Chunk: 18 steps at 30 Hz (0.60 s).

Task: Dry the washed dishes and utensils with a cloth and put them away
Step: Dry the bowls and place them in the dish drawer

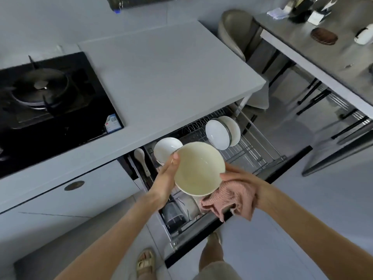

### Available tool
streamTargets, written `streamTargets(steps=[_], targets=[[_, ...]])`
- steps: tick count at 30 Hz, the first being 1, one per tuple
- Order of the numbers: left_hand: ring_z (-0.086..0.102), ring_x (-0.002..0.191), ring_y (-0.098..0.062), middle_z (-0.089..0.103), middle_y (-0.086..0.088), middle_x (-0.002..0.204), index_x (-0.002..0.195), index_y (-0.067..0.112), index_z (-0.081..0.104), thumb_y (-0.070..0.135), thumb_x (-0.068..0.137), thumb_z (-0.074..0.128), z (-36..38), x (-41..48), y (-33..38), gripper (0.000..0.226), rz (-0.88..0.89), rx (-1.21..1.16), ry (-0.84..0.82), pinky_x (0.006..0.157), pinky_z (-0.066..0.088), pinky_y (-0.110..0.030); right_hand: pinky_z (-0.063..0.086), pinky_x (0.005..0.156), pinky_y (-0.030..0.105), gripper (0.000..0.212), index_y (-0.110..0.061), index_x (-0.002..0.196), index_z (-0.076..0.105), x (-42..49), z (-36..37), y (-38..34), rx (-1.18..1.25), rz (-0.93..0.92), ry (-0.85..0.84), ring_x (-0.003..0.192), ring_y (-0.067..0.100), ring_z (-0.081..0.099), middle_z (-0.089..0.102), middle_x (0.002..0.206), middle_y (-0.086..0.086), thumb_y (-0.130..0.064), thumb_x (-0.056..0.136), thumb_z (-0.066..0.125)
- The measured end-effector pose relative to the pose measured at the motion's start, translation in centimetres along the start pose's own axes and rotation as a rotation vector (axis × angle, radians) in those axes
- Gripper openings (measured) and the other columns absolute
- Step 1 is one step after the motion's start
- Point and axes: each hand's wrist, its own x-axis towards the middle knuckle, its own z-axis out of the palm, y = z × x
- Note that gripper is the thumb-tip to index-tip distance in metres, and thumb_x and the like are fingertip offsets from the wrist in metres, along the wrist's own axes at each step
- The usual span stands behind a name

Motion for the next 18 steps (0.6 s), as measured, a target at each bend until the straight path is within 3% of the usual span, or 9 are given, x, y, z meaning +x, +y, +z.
streamTargets(steps=[4, 7, 9, 10, 12, 15, 18], targets=[[0.055, 0.121, -0.024, 0.056, 0.001, 0.132, 0.137, 0.044, 0.038, 0.082, 0.075, 0.035, 4.4, 4.2, -0.4, 0.074, -0.140, 0.017, 0.002, 0.101, 0.044, -0.053, 0.048, 0.092, 0.053, 0.094, -0.021, 0.133, 0.054, 2.2, -7.2, -2.4, -0.027, 0.089, 0.000, 0.118, 0.043, 0.055, 0.058, 0.129, 0.021, -0.028, 0.048, 0.092], [0.055, 0.117, -0.020, 0.057, 0.008, 0.120, 0.121, 0.048, 0.040, 0.057, 0.094, 0.029, 7.6, 7.5, -0.4, 0.030, -0.215, 0.084, -0.016, 0.101, 0.046, -0.044, 0.048, 0.092, 0.059, 0.092, -0.026, 0.130, 0.056, 3.0, -11.9, -4.3, -0.058, 0.104, 0.066, 0.112, 0.045, 0.058, 0.059, 0.125, 0.024, -0.028, 0.045, 0.091], [0.050, 0.120, -0.015, 0.054, 0.015, 0.121, 0.121, 0.050, 0.038, 0.055, 0.093, 0.035, 8.7, 9.5, -0.7, 0.028, -0.215, 0.161, -0.014, 0.104, 0.040, -0.036, 0.058, 0.074, 0.042, 0.081, -0.025, 0.131, 0.055, 3.5, -14.2, -6.2, -0.140, 0.091, 0.136, 0.089, 0.031, 0.070, 0.067, 0.106, 0.019, -0.015, 0.056, 0.085], [0.048, 0.123, -0.016, 0.053, 0.012, 0.127, 0.127, 0.045, 0.040, 0.053, 0.092, 0.040, 8.6, 10.4, -1.3, 0.036, -0.202, 0.195, 0.032, 0.106, 0.038, -0.034, 0.057, 0.063, 0.031, 0.073, -0.024, 0.132, 0.054, 3.8, -15.0, -7.0, -0.235, 0.082, 0.159, 0.075, 0.021, 0.070, 0.069, 0.094, 0.014, -0.009, 0.065, 0.080], [0.052, 0.120, -0.022, 0.053, -0.003, 0.132, 0.134, 0.026, 0.045, 0.034, 0.097, 0.044, 7.6, 11.4, -2.8, 0.038, -0.242, 0.225, 0.208, 0.105, 0.040, -0.038, 0.052, 0.058, 0.021, 0.065, -0.024, 0.135, 0.051, 5.5, -16.8, -7.7, -0.528, 0.090, 0.246, 0.074, 0.014, 0.068, 0.067, 0.093, 0.006, -0.006, 0.076, 0.072], [0.062, 0.095, -0.022, 0.063, -0.005, 0.108, 0.126, 0.014, 0.053, 0.020, 0.099, 0.043, 5.8, 11.3, -4.4, 0.029, -0.316, 0.213, 0.429, 0.094, 0.047, -0.038, 0.044, 0.058, 0.017, 0.066, -0.032, 0.136, 0.046, 9.4, -19.0, -6.7, -0.996, 0.120, 0.371, 0.081, 0.009, 0.062, 0.063, 0.101, -0.004, -0.020, 0.078, 0.074], [0.065, 0.089, -0.023, 0.066, -0.006, 0.100, 0.120, 0.009, 0.056, 0.015, 0.098, 0.045, 4.5, 10.9, -5.9, 0.025, -0.343, 0.184, 0.583, 0.090, 0.052, -0.038, 0.037, 0.051, 0.015, 0.067, -0.028, 0.138, 0.045, 13.5, -20.2, -4.2, -1.406, 0.149, 0.321, 0.076, 0.009, 0.055, 0.064, 0.101, -0.005, -0.032, 0.077, 0.071]])
